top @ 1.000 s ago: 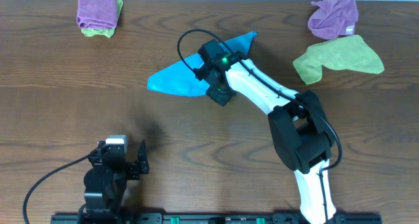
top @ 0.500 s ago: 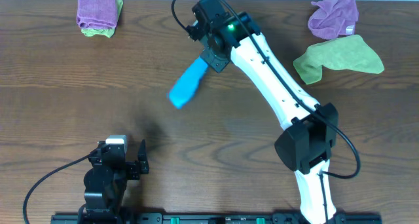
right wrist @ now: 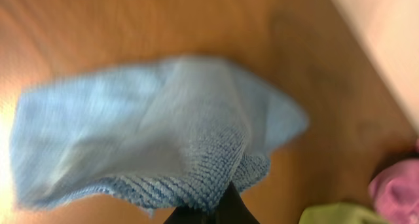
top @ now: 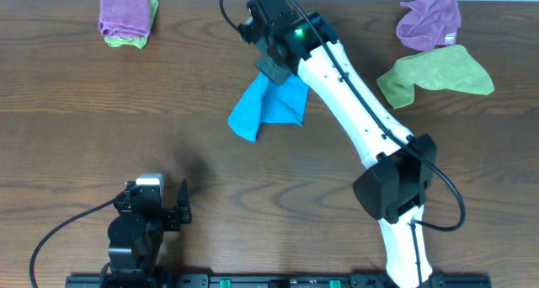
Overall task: Fold the cloth
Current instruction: 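Lift the blue cloth with the right gripper and lay it flat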
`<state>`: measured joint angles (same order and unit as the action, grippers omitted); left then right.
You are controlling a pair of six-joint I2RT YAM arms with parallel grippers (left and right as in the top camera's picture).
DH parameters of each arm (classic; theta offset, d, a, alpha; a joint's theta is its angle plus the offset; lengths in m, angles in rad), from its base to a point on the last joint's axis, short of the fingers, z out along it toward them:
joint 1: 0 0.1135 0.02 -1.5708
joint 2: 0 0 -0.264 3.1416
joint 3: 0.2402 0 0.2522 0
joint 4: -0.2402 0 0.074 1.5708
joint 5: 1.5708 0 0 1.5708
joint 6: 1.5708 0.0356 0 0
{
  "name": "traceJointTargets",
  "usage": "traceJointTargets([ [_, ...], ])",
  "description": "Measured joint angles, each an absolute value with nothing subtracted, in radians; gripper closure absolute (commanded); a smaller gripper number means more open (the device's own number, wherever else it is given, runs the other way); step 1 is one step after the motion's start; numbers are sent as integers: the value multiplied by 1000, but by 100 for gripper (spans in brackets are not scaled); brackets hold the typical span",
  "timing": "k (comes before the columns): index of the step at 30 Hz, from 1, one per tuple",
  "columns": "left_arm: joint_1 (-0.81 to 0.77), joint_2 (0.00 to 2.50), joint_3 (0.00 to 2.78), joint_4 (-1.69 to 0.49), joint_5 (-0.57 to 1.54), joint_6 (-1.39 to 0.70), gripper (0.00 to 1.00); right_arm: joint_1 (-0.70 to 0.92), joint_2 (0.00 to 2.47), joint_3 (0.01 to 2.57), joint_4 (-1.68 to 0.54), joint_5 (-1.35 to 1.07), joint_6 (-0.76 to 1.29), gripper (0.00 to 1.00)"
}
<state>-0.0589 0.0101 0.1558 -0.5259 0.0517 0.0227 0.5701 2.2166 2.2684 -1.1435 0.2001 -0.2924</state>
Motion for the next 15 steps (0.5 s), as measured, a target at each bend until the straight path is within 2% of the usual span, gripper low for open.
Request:
traceJointTargets([
  [10,-59,10,156,-526,52,23,5,604,2207,2500,-1157,172,-292,99],
  [15,-59,10,156,-526,52,23,5,611,2175,2525,-1203,145,-292,99],
])
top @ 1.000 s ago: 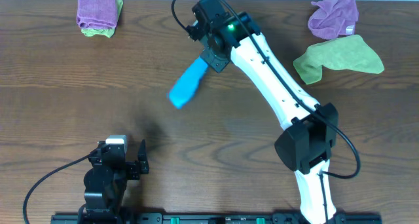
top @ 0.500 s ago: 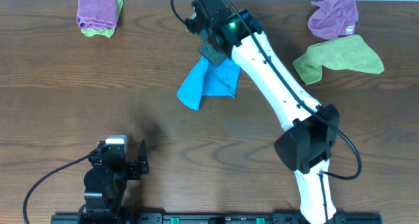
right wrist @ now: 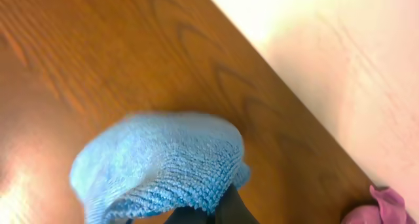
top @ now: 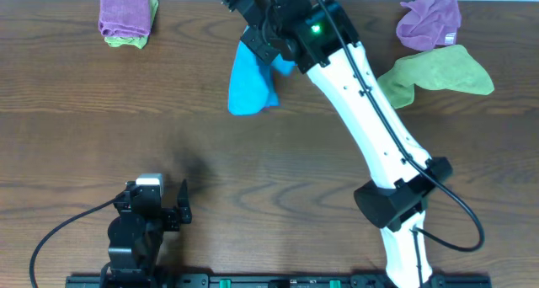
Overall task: Fold the cloth
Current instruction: 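Lift the blue cloth with the right gripper and lay it flat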
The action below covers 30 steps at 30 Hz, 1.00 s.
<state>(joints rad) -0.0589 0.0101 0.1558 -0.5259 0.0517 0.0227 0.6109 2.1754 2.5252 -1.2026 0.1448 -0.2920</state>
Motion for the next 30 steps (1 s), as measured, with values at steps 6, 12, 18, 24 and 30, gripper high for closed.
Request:
traceJointTargets([
  [6,-59,10,156,-526,52,23,5,606,2175,2475,-1034,133,-286,99],
  [12,-59,10,156,-526,52,23,5,597,2175,2461,-861,63,-246,99],
  [18,-59,10,156,-526,52,23,5,594,2175,2460,-886,-159,-195,99],
  [24,-59,10,156,-526,52,23,5,577,2176,2448,-1160,-130,-173,99],
  [30,-59,10,156,-526,52,23,5,415,2238,2348,-1354,238,25,70],
])
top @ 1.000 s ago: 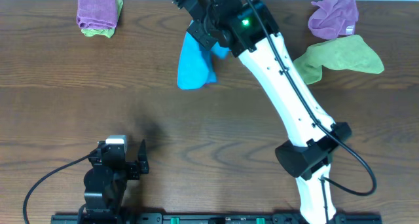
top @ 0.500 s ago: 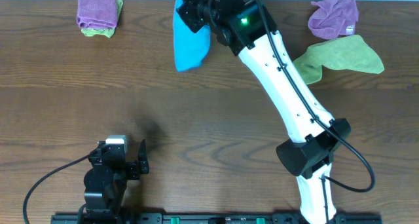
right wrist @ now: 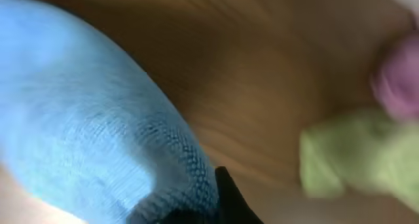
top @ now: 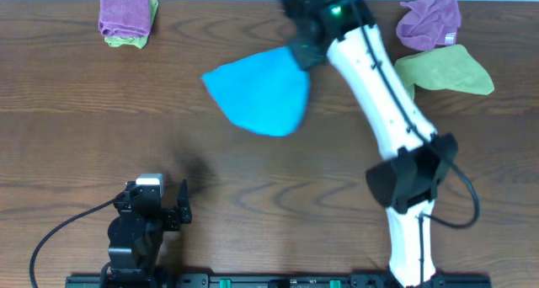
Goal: Fold the cloth
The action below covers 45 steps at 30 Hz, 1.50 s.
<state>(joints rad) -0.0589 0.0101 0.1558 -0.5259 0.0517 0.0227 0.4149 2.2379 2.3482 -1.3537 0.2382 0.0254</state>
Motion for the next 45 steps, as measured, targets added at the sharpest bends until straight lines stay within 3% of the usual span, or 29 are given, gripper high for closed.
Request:
traceJointTargets([
  [2,-59,10,156,-526,52,23,5,351,2281,2315,-1392,296,80,41],
  [7,-59,10,156,-526,52,23,5,283,2383,2287,-1450,348,182,39],
  [11,-59,10,156,-526,52,23,5,307,2384,2286,-1436,253,175,59],
  [14,-59,10,156,-526,52,23,5,336,2384,2286,-1414,147,110,66],
  [15,-59,10,156,-526,52,23,5,354,2384,2286,-1399,112,75,77],
  [16,-59,10,156,-526,52,23,5,375,2384,2286,-1387,82,44,98],
  [22,-59,10,156,-526,52,23,5,459,2384,2263,-1327,-1,-57,98],
  [35,-59,10,156,-526,52,23,5,404,2319,2136,-1329,-122,-130,98],
  [40,-59,10,156,-526,52,23,5,404,2133,1908,-1184,-140,-151,98],
  [45,-59,10,156,-526,52,23,5,404,2138,1715,-1080,-168,-159,98],
])
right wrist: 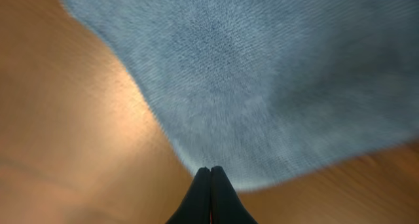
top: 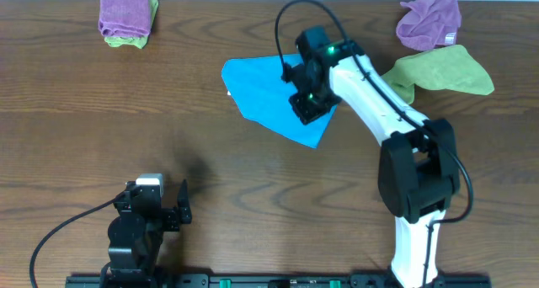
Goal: Fold the cloth
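Note:
The blue cloth [top: 265, 90] lies spread out nearly flat on the wooden table, in the middle toward the far side. My right gripper [top: 307, 111] is low over its near right part. In the right wrist view, which is blurred, the cloth [right wrist: 262, 73] fills the upper frame, and the right gripper [right wrist: 211, 170] is shut with its tips at the cloth's edge, seemingly pinching it. My left gripper [top: 180, 208] rests near the front left, far from the cloth; its jaws are too small to read.
A folded purple cloth on a green one [top: 125, 14] sits at the far left. A crumpled purple cloth [top: 429, 20] and a loose green cloth [top: 438, 73] lie at the far right, close to my right arm. The table's far edge runs along the top.
The right gripper has come back from the far edge toward the middle and lower. The blue cloth, then hanging fanned out in the air, now lies spread on the table.
My right gripper first held the blue cloth bunched above the table's middle. Then it was at the far edge with the cloth dangling narrow. After that the cloth hung fanned wide. Now it lies flat with the gripper at its near right corner. The left arm stayed still.

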`<state>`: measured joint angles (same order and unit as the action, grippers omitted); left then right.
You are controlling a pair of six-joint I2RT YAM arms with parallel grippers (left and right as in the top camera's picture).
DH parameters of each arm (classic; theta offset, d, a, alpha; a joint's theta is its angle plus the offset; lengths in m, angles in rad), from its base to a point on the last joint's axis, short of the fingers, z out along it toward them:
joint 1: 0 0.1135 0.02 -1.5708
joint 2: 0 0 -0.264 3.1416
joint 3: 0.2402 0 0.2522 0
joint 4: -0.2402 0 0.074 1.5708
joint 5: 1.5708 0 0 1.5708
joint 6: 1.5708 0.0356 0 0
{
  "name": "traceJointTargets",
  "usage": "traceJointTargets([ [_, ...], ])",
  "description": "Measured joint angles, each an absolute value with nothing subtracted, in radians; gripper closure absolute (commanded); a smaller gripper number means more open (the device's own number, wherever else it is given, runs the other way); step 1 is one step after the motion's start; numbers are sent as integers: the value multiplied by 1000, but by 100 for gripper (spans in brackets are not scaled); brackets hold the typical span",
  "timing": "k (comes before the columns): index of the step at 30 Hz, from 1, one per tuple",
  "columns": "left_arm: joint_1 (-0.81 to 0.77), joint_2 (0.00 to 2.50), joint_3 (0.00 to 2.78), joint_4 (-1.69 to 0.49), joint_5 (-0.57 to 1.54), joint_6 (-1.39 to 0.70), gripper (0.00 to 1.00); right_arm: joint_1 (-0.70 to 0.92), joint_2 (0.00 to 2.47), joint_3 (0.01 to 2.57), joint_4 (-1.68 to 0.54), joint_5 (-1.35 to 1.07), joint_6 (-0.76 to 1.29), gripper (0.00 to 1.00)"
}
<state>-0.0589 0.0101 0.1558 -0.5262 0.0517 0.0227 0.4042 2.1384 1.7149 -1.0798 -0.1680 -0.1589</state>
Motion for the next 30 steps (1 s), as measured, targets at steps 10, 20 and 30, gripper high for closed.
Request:
traceJointTargets([
  [10,-59,10,156,-526,52,23,5,405,2140,1547,-873,-172,-162,98],
  [20,-59,10,156,-526,52,23,5,405,2128,1488,-905,-182,-150,98],
  [30,-59,10,156,-526,52,23,4,421,2120,1452,-1098,-193,-84,98],
])
